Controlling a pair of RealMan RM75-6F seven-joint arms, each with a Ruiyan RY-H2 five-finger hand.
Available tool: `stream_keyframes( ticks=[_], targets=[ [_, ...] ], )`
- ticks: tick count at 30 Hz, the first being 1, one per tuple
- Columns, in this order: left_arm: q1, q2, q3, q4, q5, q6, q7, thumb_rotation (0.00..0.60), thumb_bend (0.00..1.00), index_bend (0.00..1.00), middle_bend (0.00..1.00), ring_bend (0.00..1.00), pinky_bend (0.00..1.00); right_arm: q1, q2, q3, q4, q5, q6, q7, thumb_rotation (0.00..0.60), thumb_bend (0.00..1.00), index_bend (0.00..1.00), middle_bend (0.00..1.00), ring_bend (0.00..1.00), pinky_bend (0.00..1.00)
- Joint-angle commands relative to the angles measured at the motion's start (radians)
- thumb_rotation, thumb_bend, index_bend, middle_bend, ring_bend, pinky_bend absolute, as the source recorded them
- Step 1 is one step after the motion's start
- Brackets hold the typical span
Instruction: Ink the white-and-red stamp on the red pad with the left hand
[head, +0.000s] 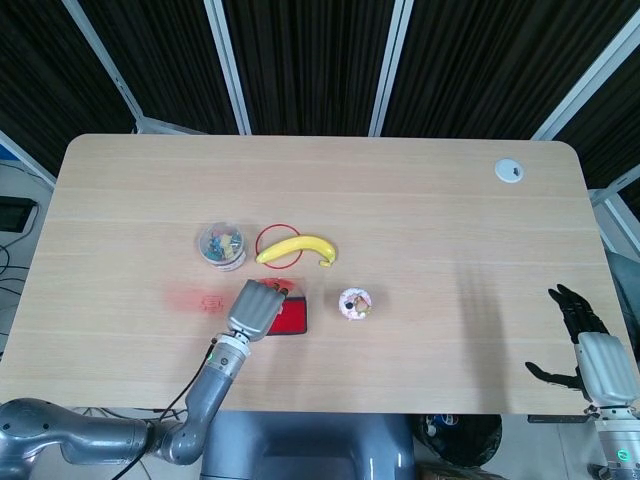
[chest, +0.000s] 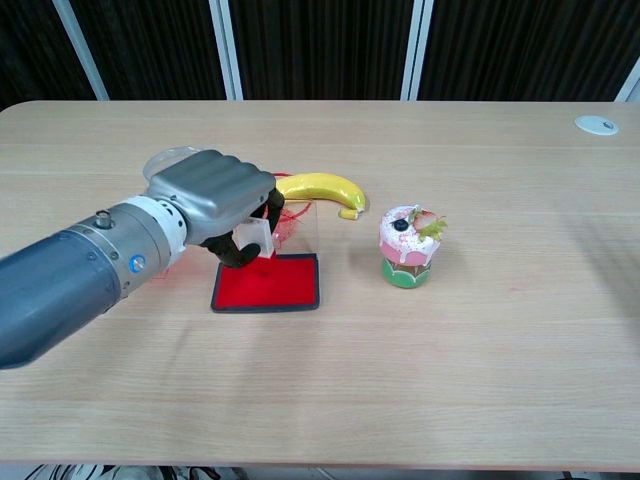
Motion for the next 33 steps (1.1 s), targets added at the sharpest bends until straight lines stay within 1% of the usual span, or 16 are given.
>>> stream_keyframes(
  ticks=[1,4,10,14,18,24,33],
  targets=[
    [0.004,0.026,-0.005,-0.026,0.005,0.013,-0.004,0.600,0.57,0.73,0.75,0.62,0.70,0.000,0.000,0.000,0.000,0.000,0.000,0.000,0.600,0.16,0.00,0.00,0.00,0.18],
    [0.013,0.051,0.004,-0.043,0.011,0.022,-0.006,0.600,0.57,0.73,0.75,0.62,0.70,0.000,0.000,0.000,0.000,-0.001,0.000,0.000,0.600,0.16,0.00,0.00,0.00,0.18],
    [0.059,0.125,0.040,-0.077,0.016,0.044,-0.045,0.600,0.57,0.73,0.75,0.62,0.70,0.000,0.000,-0.001,-0.001,-0.001,0.000,-0.003,0.600,0.16,0.00,0.00,0.00,0.18],
    [0.085,0.165,0.062,-0.065,0.022,0.048,-0.080,0.600,0.57,0.73,0.74,0.62,0.70,0.000,0.000,-0.001,-0.001,0.000,0.000,-0.006,0.600,0.16,0.00,0.00,0.00,0.18],
    [0.103,0.189,0.068,-0.029,0.026,0.042,-0.125,0.600,0.57,0.72,0.74,0.62,0.70,0.000,-0.001,-0.001,-0.002,0.000,0.000,-0.008,0.600,0.16,0.00,0.00,0.00,0.18],
    [0.114,0.188,0.070,0.052,0.026,0.014,-0.179,0.600,0.56,0.70,0.73,0.61,0.69,0.000,-0.002,-0.001,-0.002,0.001,-0.001,-0.013,0.600,0.16,0.00,0.00,0.00,0.18],
    [0.111,0.146,0.075,0.137,0.015,-0.027,-0.190,0.600,0.55,0.69,0.71,0.60,0.68,0.000,-0.001,0.000,-0.003,0.004,-0.003,-0.015,0.600,0.16,0.00,0.00,0.00,0.18]
  ],
)
